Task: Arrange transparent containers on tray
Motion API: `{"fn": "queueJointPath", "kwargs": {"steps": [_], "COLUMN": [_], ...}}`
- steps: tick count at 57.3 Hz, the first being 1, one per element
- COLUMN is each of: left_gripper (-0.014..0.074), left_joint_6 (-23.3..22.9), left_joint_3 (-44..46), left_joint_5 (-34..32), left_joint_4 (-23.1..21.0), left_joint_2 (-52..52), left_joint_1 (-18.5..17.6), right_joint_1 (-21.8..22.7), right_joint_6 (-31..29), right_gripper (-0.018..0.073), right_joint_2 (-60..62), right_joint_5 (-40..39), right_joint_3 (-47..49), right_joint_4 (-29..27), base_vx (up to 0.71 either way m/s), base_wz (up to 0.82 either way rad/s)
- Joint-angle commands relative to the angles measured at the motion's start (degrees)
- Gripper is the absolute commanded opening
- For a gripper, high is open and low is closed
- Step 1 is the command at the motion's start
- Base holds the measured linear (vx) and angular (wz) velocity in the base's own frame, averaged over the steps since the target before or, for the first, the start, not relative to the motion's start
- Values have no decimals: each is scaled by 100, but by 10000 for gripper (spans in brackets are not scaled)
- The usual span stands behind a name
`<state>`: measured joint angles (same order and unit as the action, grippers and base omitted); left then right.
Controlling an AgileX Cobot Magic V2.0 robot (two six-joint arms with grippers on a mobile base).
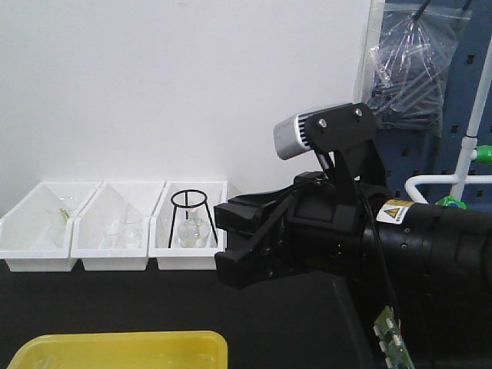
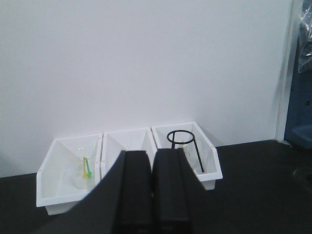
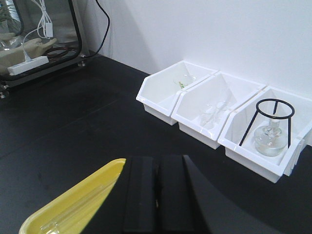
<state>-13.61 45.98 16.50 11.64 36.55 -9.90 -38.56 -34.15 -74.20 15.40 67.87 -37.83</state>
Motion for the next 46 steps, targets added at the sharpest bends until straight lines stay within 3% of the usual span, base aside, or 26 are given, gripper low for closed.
{"fn": "queueJointPath", "kwargs": {"steps": [1, 18, 23, 30, 36, 40, 46], "left_gripper": [104, 104, 98, 6, -9, -8, -9], "left_joint_6": [-13, -6, 229, 528, 536, 529, 529], "left_joint_3": [166, 139, -146, -1196, -2367, -2987, -3716], "left_joint_5": [-440, -435, -550, -1469, -2393, -2453, -2140], "left_joint_4": [27, 33, 33, -173, -992, -1284, -1198], "left_joint_2": [17, 17, -158, -782, -1549, -2026, -2588], "left_joint_1": [26, 26, 26, 155, 471, 698, 972], "right_joint_1": [28, 28, 28, 28, 28, 28, 28], "right_joint_6": [-75, -75, -75, -75, -75, -75, -75], "right_gripper": [99, 99, 99, 101, 101, 101, 100], "right_joint_2": [197, 197, 197, 197, 197, 197, 197], "right_joint_5": [-346, -346, -346, -346, -346, -346, -341], "right_joint_3": [181, 181, 181, 181, 181, 181, 181], "right_joint_4": [-76, -76, -76, -76, -76, -76, -76], "base_vx": [0, 0, 0, 0, 0, 0, 0], "base_wz": [0, 0, 0, 0, 0, 0, 1]}}
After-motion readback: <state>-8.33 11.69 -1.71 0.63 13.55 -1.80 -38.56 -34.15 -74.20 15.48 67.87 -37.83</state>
